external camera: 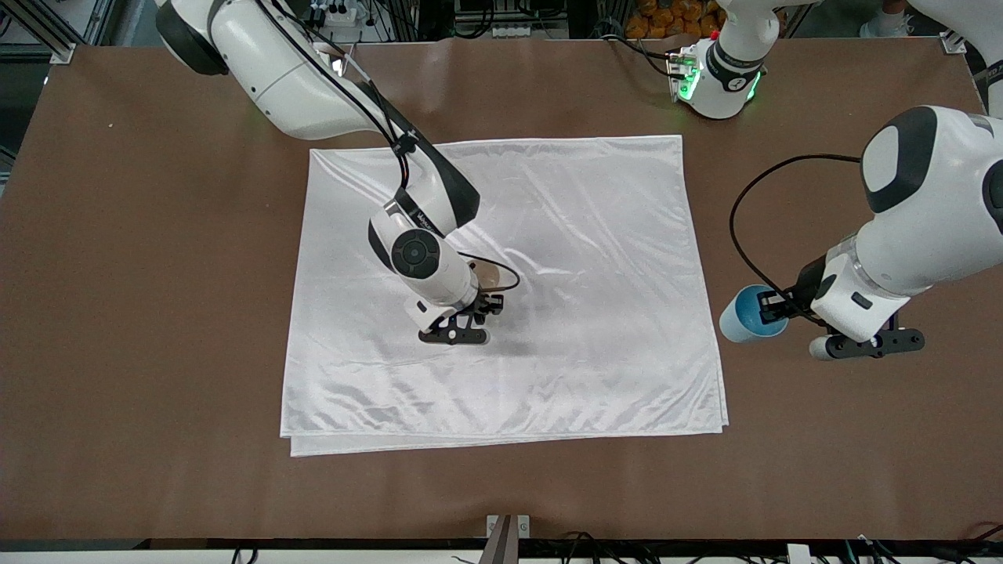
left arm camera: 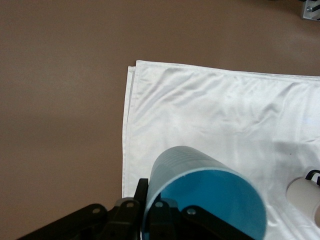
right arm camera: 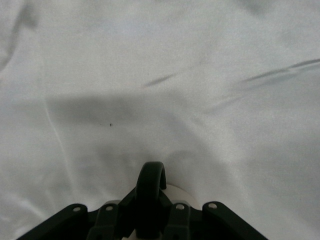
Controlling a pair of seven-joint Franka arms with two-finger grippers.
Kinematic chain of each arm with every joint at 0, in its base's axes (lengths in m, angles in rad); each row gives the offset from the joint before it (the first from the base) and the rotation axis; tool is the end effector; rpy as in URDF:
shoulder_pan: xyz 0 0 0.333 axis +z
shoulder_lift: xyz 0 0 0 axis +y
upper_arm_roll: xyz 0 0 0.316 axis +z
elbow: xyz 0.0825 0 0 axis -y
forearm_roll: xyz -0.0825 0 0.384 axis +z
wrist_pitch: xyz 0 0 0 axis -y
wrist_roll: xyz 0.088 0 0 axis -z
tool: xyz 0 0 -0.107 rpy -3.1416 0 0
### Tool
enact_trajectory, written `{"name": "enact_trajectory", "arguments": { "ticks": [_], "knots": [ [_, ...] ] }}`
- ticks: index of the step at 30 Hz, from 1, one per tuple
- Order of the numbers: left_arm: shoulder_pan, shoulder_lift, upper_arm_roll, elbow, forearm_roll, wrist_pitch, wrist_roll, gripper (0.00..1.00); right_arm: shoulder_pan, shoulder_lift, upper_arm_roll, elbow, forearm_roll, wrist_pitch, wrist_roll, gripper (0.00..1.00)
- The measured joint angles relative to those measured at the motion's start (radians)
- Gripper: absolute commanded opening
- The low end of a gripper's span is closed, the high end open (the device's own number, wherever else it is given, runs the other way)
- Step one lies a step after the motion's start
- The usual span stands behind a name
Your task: Place blue cup into white mug on cloth
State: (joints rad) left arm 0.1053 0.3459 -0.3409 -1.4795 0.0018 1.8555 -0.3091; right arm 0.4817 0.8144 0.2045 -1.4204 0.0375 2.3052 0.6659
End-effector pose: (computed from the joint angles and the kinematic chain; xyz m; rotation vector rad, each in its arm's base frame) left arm 0.6538 -0.1253 0.4924 3.0175 0.1428 0.0269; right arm 0.5881 0.4431 0.2267 -2.9500 0.1075 0.0639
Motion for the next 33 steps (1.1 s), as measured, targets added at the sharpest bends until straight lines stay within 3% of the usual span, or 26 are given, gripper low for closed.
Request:
{"name": "enact_trajectory", "arguments": {
  "ticks": [1,9,23,33],
  "knots": [
    [0.0,0.0,0.0,0.0,0.0,0.0,0.0,0.0,0.0,0.001,0.0,0.001,0.0,0.0,0.0,0.54],
    [0.0,0.01,0.0,0.0,0.0,-0.001,0.0,0.0,0.0,0.002,-0.002,0.008,0.0,0.0,0.002,1.0],
    [-0.055,0.014,-0.004,0.0,0.0,-0.001,-0.04,0.0,-0.015,0.001,-0.019,0.033,-0.019,0.0,0.006,1.0],
    [-0.132,0.014,-0.004,0.004,0.0,-0.001,-0.131,0.0,-0.137,0.0,-0.022,0.044,-0.062,-0.015,-0.131,1.0]
  ]
}}
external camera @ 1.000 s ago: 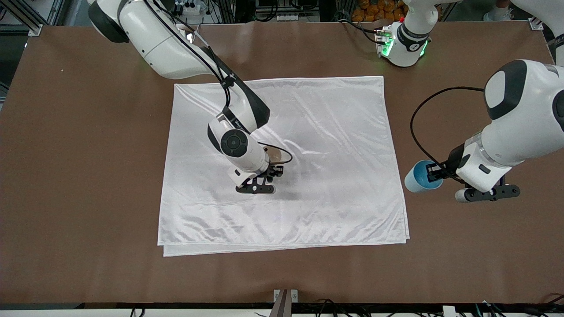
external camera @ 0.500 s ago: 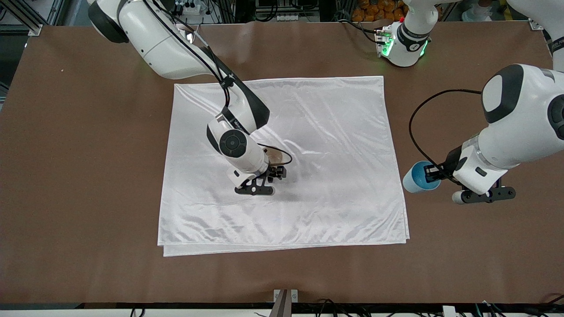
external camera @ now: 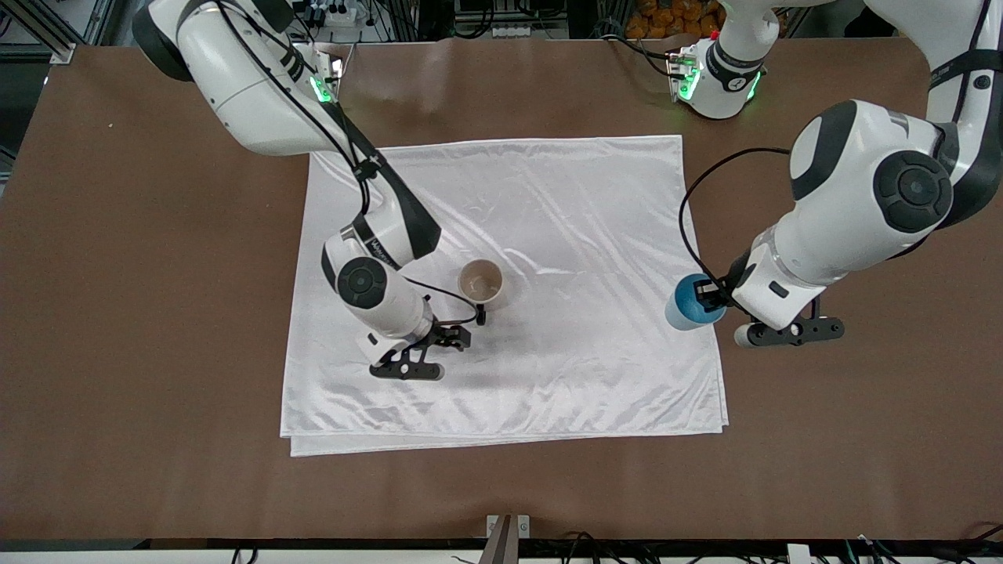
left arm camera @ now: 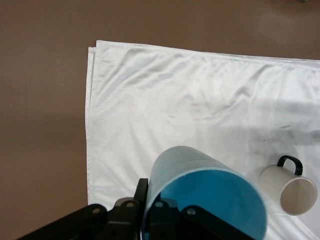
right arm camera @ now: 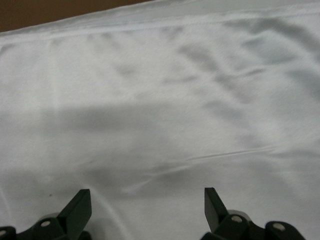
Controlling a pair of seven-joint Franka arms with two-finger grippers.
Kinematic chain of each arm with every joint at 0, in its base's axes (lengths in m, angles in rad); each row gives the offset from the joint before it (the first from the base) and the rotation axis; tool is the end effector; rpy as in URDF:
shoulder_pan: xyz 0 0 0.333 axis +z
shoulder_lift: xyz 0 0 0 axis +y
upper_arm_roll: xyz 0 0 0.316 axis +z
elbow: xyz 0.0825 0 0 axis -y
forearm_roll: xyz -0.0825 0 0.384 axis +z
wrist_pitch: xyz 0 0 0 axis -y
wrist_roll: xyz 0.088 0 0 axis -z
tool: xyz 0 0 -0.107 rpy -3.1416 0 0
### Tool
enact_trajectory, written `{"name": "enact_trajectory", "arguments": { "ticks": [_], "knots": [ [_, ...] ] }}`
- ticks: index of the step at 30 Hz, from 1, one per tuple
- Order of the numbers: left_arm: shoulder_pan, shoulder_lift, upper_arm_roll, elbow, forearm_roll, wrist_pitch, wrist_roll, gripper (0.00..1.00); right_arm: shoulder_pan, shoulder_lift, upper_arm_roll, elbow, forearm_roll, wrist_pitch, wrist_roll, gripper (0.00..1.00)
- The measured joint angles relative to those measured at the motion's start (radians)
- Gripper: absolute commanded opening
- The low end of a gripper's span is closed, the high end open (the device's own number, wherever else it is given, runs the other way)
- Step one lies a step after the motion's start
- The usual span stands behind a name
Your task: Place blue cup into white mug on cloth
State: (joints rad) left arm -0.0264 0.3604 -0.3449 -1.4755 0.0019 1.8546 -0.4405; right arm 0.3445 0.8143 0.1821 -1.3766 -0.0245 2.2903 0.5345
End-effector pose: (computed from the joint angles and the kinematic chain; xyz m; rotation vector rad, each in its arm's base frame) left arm 0.6336 -0.2122 0.4853 3.0151 0.1382 -0.0152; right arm 0.6597 0.3481 0.2431 -2.9888 0.0841 -0.0612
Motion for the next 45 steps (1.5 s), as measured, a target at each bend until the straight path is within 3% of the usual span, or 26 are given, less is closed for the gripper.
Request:
{"name": "enact_trajectory", "arguments": {
  "ticks": [7,15,26,37,45],
  "knots": [
    [-0.04,0.009,-0.001,0.0,0.0,0.0,-0.026,0.0,-0.067,-0.003,0.001,0.004,0.0,-0.012,-0.101,1.0],
    [-0.178,0.047,-0.001,0.0,0.0,0.017,-0.201,0.0,-0.123,-0.003,-0.001,0.004,-0.002,-0.016,-0.208,1.0],
    [-0.288,0.107,0.002,0.001,0.021,0.098,-0.368,0.0,-0.231,-0.004,-0.003,0.004,-0.004,-0.081,-0.386,1.0],
    [-0.433,0.2,0.004,0.001,0.138,0.201,-0.642,0.0,-0.271,-0.025,-0.095,0.004,-0.012,-0.211,-0.563,1.0],
    [-0.47,0.258,0.006,0.002,0.153,0.294,-0.73,0.0,-0.275,-0.133,-0.104,0.006,-0.012,-0.405,-0.564,1.0]
  ]
}}
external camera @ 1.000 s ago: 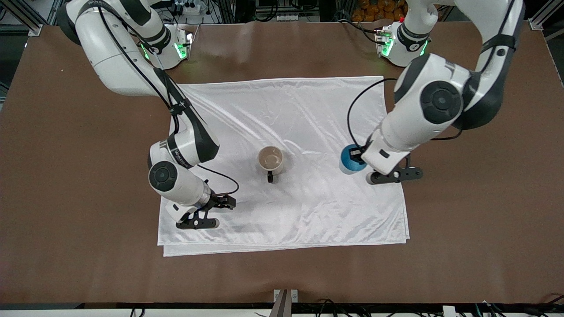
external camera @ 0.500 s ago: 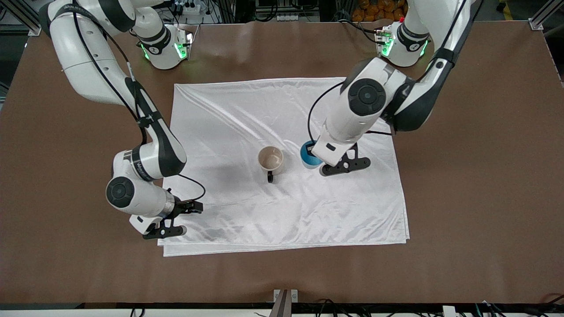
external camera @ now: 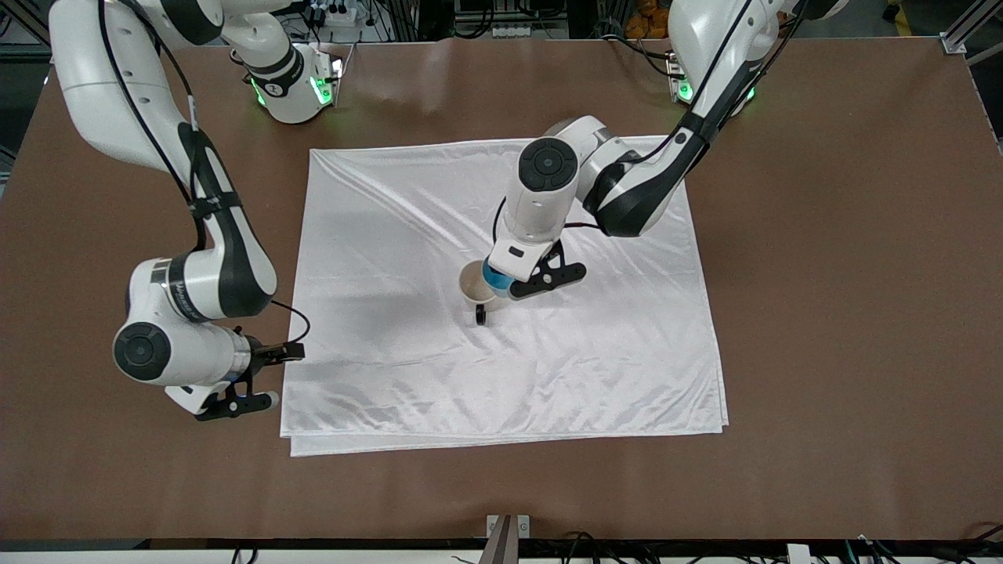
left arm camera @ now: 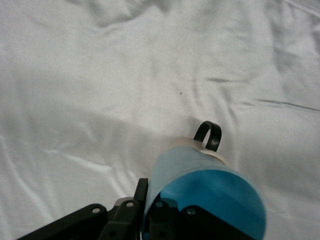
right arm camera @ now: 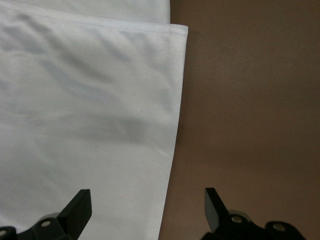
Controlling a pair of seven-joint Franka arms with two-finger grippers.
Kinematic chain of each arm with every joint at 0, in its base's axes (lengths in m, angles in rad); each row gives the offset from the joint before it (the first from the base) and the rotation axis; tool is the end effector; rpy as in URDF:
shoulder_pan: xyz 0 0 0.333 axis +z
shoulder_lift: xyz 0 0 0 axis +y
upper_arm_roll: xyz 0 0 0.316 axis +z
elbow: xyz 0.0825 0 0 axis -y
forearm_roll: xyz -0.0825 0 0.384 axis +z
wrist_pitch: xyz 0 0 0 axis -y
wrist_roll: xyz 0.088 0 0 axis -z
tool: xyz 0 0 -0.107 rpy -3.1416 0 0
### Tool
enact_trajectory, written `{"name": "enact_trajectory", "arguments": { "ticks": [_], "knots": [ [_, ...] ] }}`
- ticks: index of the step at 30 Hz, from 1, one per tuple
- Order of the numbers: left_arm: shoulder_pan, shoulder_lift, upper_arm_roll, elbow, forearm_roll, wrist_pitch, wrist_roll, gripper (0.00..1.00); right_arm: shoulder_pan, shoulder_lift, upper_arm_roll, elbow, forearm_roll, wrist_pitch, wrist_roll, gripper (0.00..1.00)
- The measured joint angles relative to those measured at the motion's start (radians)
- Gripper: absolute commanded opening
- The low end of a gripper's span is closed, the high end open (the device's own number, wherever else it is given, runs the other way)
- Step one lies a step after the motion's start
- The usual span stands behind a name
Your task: Place blue cup into white mug on cloth
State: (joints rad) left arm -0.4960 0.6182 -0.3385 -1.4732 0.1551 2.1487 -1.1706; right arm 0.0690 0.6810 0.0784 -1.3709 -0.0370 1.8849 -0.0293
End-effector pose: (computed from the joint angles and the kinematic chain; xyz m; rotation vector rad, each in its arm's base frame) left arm 0.5189 -0.4975 0.3402 2.9922 0.4899 0.0030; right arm 0.7049 0.0908 0.3029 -3.1118 -0.2772 0.2593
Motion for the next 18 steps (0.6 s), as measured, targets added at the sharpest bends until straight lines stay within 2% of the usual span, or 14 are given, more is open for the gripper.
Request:
{"name": "enact_trajectory", "arguments": {
  "ticks": [5,13,18],
  "knots": [
    [-0.025,0.022,0.01,0.011,0.0,0.027,-0.038,0.0,-0.001,-0.078,-0.001,-0.008,0.0,-0.079,0.043,1.0],
    [-0.153,0.057,0.126,0.032,0.0,0.047,-0.074,0.0,0.001,-0.154,0.001,-0.077,0.0,-0.094,0.085,1.0],
    [-0.188,0.078,0.151,0.034,0.0,0.071,-0.086,0.0,0.0,-0.208,0.001,-0.155,0.0,-0.094,0.087,1.0]
  ]
}}
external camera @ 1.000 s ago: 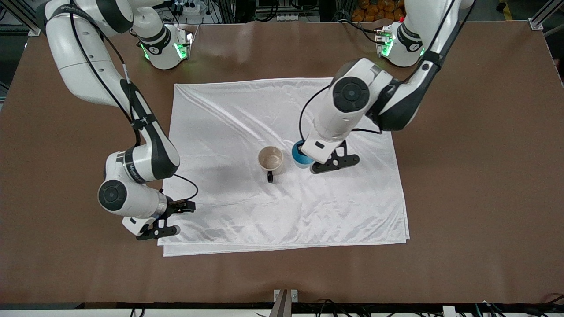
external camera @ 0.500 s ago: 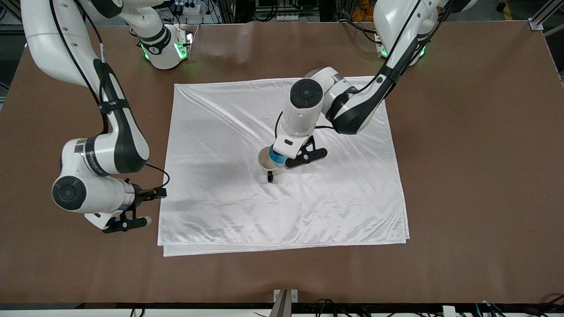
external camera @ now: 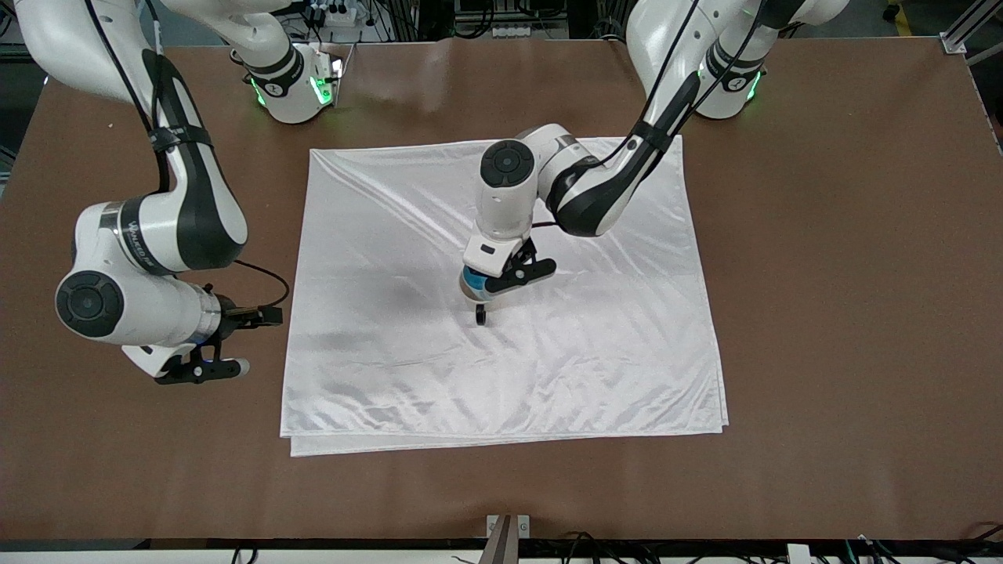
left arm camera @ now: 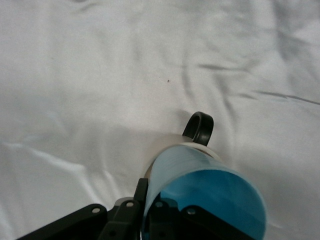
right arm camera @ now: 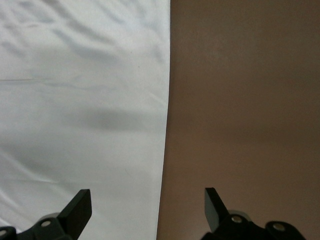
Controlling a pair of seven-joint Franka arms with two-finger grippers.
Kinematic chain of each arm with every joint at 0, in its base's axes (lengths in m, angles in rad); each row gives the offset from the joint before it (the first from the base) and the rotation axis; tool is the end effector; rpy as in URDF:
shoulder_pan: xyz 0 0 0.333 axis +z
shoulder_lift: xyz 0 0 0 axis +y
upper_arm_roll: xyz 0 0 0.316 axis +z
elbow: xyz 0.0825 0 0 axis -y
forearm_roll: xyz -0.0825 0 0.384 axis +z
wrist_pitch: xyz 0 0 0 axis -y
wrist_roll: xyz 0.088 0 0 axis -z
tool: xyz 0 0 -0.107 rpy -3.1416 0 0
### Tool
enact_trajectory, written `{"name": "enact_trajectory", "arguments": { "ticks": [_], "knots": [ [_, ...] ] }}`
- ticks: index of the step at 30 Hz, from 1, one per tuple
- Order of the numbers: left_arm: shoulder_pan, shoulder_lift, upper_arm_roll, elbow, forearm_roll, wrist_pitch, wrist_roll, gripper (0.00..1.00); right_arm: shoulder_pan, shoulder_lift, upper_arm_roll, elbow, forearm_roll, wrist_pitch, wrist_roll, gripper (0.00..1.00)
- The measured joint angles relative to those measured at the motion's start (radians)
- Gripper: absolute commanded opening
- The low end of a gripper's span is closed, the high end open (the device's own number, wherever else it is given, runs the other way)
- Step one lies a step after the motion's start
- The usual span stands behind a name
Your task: Place blue cup into white mug on cloth
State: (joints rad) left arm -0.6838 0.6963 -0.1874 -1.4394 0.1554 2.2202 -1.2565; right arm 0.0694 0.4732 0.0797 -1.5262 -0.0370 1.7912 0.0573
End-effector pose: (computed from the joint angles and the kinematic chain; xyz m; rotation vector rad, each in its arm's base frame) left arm 0.4950 -0.5390 0.2938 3.0144 0.5264 0.0868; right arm 0.6590 0.0886 0.3700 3.1020 0.1532 -0.3206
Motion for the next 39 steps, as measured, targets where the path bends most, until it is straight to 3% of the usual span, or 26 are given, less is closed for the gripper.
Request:
{"name": "enact_trajectory", "arguments": {
  "ticks": [8,9,11,13,15,30,39],
  "knots": [
    [0.0,0.009,0.005,0.007,0.0,0.015,-0.002,0.0,0.001,-0.135,0.003,-0.156,0.0,0.0,0.0,1.0],
    [0.0,0.009,0.006,0.007,0.0,0.016,-0.004,0.06,0.001,-0.151,0.004,-0.171,0.0,0.0,0.0,1.0],
    [0.0,0.011,0.007,0.008,0.0,0.018,-0.022,0.48,0.002,-0.18,0.004,-0.197,0.0,-0.001,0.0,1.0],
    [0.001,0.014,0.007,0.01,0.0,0.027,-0.046,0.67,0.003,-0.207,0.005,-0.219,0.0,-0.001,0.001,1.0],
    [0.001,0.016,0.008,0.011,0.0,0.036,-0.063,1.0,0.004,-0.236,0.007,-0.237,0.0,-0.004,0.001,1.0],
    [0.003,0.011,0.008,0.034,-0.001,0.036,-0.107,1.0,0.005,-0.402,0.027,-0.243,0.001,-0.024,0.014,1.0],
    [0.06,-0.112,0.013,0.072,-0.001,-0.125,-0.042,1.0,0.012,-0.426,0.028,-0.166,0.001,-0.05,0.015,1.0]
  ]
}}
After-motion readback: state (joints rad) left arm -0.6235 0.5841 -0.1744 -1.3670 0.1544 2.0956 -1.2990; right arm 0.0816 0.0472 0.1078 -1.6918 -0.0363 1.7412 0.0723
